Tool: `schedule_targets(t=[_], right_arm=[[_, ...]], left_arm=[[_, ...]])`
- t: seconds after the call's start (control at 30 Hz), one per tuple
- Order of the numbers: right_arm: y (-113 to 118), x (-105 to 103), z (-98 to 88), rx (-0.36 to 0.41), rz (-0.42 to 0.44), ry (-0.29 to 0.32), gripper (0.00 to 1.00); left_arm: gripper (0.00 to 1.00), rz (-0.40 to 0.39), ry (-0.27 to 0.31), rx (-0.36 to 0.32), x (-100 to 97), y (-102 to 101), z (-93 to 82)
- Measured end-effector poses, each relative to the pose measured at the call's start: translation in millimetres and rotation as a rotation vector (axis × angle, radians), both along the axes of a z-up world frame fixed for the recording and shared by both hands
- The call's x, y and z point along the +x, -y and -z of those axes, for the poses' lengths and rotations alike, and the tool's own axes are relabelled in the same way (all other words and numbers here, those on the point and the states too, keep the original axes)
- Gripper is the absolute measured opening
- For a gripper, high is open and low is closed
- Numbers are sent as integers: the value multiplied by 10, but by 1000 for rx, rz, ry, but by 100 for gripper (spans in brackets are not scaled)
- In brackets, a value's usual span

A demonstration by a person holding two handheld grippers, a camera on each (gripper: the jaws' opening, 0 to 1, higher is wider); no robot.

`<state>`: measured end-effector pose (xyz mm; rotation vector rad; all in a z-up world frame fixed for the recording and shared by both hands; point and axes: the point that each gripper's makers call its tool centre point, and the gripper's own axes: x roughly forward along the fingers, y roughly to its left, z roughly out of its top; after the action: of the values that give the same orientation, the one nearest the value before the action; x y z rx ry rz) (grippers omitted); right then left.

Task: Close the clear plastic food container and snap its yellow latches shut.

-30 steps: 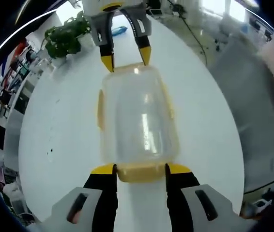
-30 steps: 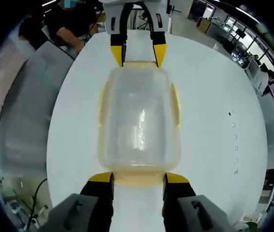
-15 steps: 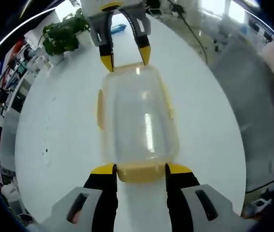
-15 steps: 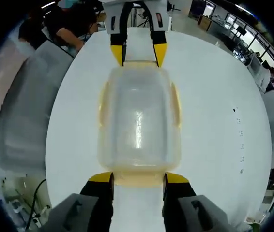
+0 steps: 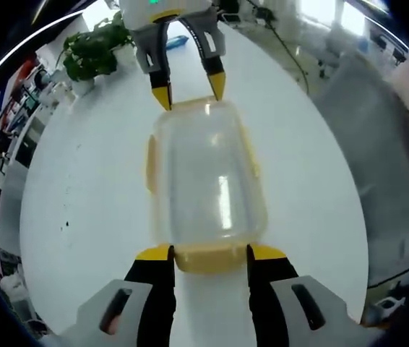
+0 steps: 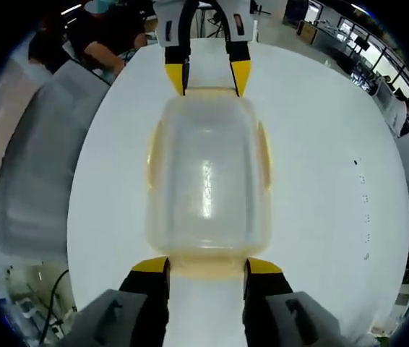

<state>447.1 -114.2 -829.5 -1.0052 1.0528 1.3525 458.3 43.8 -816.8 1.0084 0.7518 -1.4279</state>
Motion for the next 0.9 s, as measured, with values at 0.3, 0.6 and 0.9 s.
schedule_targets(t=[0.3, 0.6, 0.9], right_arm=[[11, 0, 14, -6, 2, 0, 38], [79, 9, -6, -26, 6, 13, 37], [120, 34, -100, -17, 37, 42, 37]], left_arm=[[37, 1, -4, 4, -9, -7, 8], [38, -4, 9, 17, -2, -41, 15], [40, -46, 32, 13, 66, -132, -85]])
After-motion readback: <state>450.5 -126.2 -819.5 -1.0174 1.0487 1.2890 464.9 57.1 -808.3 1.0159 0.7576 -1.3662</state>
